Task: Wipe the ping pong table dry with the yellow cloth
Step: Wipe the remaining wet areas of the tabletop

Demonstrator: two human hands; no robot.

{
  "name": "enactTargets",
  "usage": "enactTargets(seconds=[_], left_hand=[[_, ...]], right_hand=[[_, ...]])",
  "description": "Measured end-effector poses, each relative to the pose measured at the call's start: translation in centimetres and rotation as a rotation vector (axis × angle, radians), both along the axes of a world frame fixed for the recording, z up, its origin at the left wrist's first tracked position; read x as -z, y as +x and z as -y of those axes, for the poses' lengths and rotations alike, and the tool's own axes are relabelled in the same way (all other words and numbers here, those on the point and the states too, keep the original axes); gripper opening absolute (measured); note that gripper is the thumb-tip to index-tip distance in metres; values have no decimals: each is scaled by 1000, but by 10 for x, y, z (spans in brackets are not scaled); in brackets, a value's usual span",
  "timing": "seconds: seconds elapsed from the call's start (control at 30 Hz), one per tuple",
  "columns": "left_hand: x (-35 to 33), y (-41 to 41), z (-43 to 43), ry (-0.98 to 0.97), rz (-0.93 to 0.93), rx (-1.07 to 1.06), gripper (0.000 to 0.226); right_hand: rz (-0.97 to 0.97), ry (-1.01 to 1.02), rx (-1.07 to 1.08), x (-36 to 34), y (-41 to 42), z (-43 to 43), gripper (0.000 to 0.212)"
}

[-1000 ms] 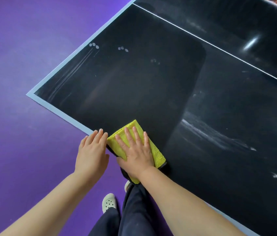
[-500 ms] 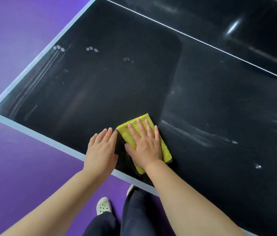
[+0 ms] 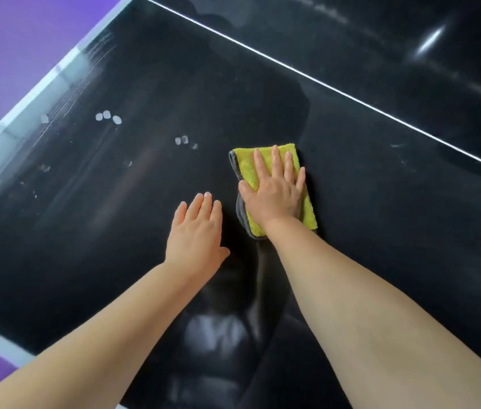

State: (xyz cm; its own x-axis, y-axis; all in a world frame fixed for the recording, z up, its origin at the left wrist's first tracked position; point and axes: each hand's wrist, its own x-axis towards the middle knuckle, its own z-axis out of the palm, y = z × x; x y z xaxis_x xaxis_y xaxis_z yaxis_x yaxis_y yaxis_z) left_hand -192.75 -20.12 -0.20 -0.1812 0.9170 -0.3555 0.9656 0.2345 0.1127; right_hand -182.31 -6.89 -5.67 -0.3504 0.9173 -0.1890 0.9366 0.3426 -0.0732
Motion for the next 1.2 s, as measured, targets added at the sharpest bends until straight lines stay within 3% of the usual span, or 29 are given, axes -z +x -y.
enactTargets(seconds=[0.3,0.73,0.97,1.2], left_hand=[[7,15,-103,-128,-82,65,103],[13,29,-133,-306,-243,104,104],[15,27,-131,-293,-250,111,106],[16,19,-122,-210,-200,60,108]], right_hand=[[-8,40,26,4,-21,-141,70],[-47,-45,-12,-6,-5,-267,67],[-23,-85,-67,-9,16,-256,72],[0,-45,-9,-2,28,-173,71]])
